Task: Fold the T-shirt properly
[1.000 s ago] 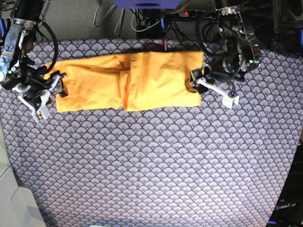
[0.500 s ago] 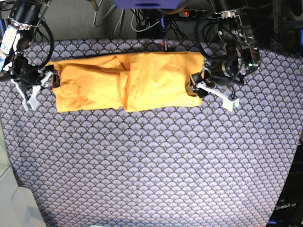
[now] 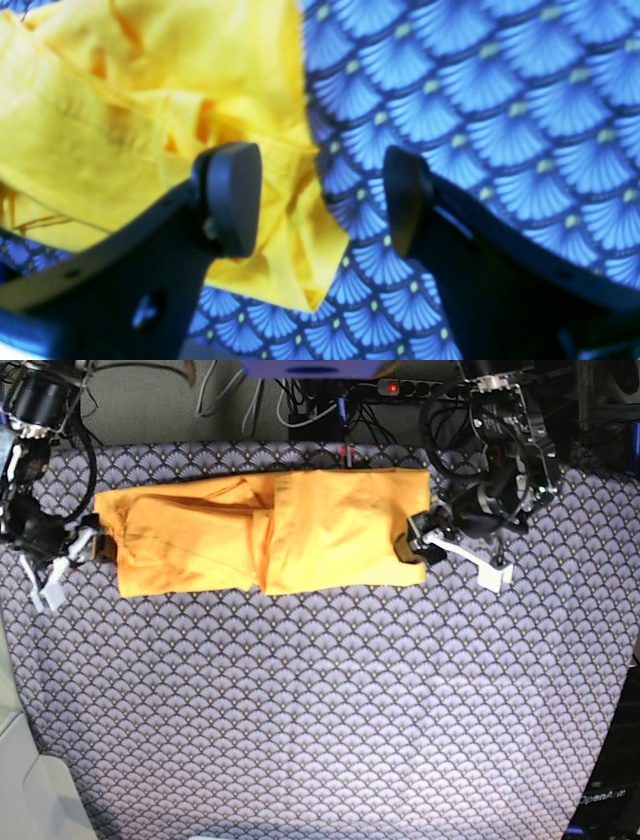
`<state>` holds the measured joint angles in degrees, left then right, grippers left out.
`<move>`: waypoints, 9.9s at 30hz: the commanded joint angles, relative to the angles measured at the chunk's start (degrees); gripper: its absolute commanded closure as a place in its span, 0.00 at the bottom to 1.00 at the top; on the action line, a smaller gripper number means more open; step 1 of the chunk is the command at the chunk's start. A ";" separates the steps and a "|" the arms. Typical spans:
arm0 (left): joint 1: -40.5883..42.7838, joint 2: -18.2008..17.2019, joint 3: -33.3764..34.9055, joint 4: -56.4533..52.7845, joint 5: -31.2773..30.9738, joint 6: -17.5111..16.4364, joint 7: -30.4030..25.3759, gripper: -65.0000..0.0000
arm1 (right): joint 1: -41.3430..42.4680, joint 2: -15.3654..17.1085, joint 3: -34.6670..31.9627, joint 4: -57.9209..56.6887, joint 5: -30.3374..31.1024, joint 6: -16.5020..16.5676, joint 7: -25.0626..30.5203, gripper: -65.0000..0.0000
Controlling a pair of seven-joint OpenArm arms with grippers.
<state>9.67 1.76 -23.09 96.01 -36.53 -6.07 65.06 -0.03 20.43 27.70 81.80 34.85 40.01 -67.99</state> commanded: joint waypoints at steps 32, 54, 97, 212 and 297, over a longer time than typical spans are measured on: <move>-0.05 -0.13 0.10 5.05 -1.31 -0.31 -0.57 0.33 | -2.12 -0.95 0.38 1.15 8.27 -0.01 -0.98 0.39; -0.75 -3.74 -11.33 12.26 -15.11 0.04 7.16 0.33 | -2.38 -0.51 -2.69 -6.15 8.01 -0.01 3.33 0.40; 1.27 -5.94 -26.09 12.52 -22.41 -0.31 14.94 0.33 | -2.56 0.10 -2.87 -17.40 8.01 -0.01 5.00 0.64; 2.33 -6.64 -25.92 12.35 -22.41 -0.40 14.72 0.33 | -8.10 1.07 -4.36 -9.40 17.24 -0.01 -0.81 0.44; 2.50 -13.06 -35.50 12.17 -24.17 -0.40 14.94 0.33 | -0.54 -20.38 -27.04 23.65 17.24 -0.01 -4.15 1.00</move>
<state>12.16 -10.33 -58.30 107.35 -59.46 -6.24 80.42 -1.41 0.08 0.78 104.53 50.72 39.81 -73.87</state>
